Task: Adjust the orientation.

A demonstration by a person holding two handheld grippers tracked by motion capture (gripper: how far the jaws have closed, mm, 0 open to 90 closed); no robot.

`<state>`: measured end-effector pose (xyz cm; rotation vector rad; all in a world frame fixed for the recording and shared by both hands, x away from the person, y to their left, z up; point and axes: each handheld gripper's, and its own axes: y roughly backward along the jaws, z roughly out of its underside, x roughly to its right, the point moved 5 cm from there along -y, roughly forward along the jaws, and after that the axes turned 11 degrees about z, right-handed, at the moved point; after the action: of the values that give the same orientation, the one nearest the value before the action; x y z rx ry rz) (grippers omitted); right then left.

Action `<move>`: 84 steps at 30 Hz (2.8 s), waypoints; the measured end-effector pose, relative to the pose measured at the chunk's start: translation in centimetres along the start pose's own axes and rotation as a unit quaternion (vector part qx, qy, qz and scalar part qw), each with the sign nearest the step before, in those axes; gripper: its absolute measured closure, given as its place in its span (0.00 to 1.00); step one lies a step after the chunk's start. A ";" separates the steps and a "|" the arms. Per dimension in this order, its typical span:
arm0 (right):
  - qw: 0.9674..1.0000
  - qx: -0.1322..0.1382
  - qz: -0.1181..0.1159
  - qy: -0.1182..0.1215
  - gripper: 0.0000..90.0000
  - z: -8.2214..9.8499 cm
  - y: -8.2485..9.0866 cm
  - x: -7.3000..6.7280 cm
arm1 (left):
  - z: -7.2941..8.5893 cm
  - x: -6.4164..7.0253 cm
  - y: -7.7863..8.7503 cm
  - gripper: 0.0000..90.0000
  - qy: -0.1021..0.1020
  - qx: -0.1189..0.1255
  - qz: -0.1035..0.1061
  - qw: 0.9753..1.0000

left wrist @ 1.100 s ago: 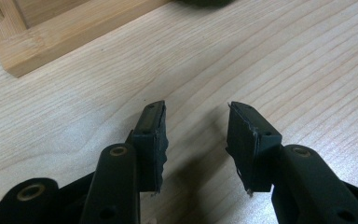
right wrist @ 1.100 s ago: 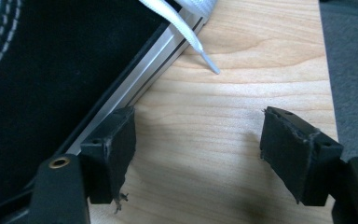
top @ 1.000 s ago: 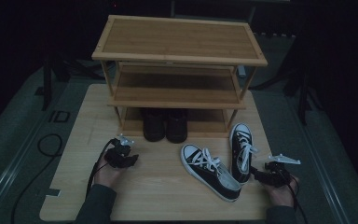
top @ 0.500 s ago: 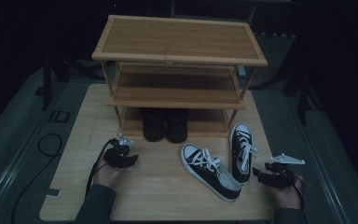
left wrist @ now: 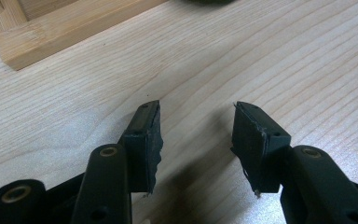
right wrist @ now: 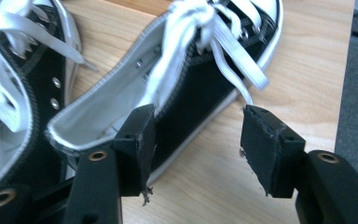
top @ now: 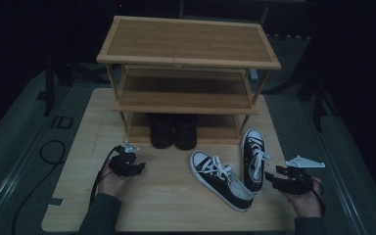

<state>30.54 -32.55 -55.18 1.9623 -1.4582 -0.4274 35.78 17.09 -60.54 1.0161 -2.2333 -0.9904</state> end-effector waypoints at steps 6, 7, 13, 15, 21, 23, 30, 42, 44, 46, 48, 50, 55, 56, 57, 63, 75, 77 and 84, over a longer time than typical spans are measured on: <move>1.000 0.016 -0.014 0.012 0.53 -1.3 0.6 -0.7 | 0.0 0.0 0.0 0.58 -0.001 0.001 0.000 1.000; 1.000 0.018 -0.016 0.015 0.54 -1.5 0.7 -0.8 | 0.0 0.0 0.0 0.58 -0.002 0.001 0.001 1.000; 0.999 0.026 -0.031 0.026 0.53 -2.4 0.9 -1.9 | 0.0 0.0 0.0 0.57 -0.001 0.003 0.001 1.000; 0.999 0.026 -0.033 0.029 0.53 -2.5 0.9 -2.1 | 0.0 0.0 0.0 0.57 -0.001 0.003 0.001 1.000; 0.997 0.022 -0.051 0.050 0.54 -3.4 0.8 -3.8 | 0.0 0.0 -0.1 0.57 -0.003 0.003 0.002 1.000; 0.997 0.021 -0.053 0.055 0.54 -3.5 0.7 -4.1 | 0.0 0.0 -0.1 0.56 -0.003 0.003 0.002 1.000; 0.993 0.001 -0.078 0.090 0.57 -4.0 -0.1 -6.0 | 0.0 0.0 -0.1 0.56 -0.003 0.005 0.001 1.000; 0.987 -0.018 -0.104 0.120 0.55 -4.3 -0.7 -7.6 | 0.0 0.0 -0.1 0.56 -0.003 0.006 0.002 1.000; 0.986 -0.020 -0.110 0.124 0.54 -4.4 -0.7 -7.9 | 0.0 0.0 -0.1 0.56 -0.003 0.006 0.002 1.000; 0.985 -0.022 -0.112 0.130 0.53 -4.4 -0.7 -8.3 | 0.0 0.0 -0.1 0.56 -0.003 0.006 0.002 1.000; 0.984 -0.026 -0.113 0.136 0.53 -4.4 -0.8 -8.7 | 0.0 0.0 -0.1 0.56 -0.004 0.006 0.002 1.000; 0.982 -0.031 -0.114 0.144 0.53 -4.3 -1.0 -9.1 | 0.0 0.1 -0.1 0.56 -0.004 0.007 0.002 1.000; 0.980 -0.045 -0.117 0.153 0.60 -4.1 -1.7 -9.9 | 0.0 0.1 -0.1 0.56 -0.004 0.007 0.002 1.000; 0.980 -0.050 -0.117 0.154 0.61 -4.0 -1.8 -10.0 | 0.0 0.1 -0.1 0.56 -0.004 0.007 0.002 1.000; 0.980 -0.053 -0.117 0.153 0.63 -4.0 -1.9 -10.1 | 0.0 0.1 -0.1 0.56 -0.004 0.007 0.002 1.000; 0.978 -0.063 -0.116 0.158 0.70 -4.1 -2.6 -10.6 | 0.0 0.1 -0.1 0.56 -0.004 0.007 0.002 1.000; 0.978 -0.096 -0.093 0.159 0.86 -4.0 -4.3 -11.4 | 0.0 0.1 -0.1 0.56 -0.004 0.007 0.002 1.000; 0.978 -0.101 -0.086 0.162 0.89 -4.0 -4.6 -11.5 | 0.0 0.0 -0.1 0.56 -0.004 0.007 0.002 1.000; 0.980 -0.103 -0.076 0.152 0.97 -4.0 -5.0 -11.6 | 0.0 0.0 -0.2 0.56 -0.005 0.007 0.002 1.000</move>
<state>32.77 -19.62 -56.92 1.8816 -1.0352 -0.3143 35.82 16.98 -60.65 1.0149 -2.2521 -0.9814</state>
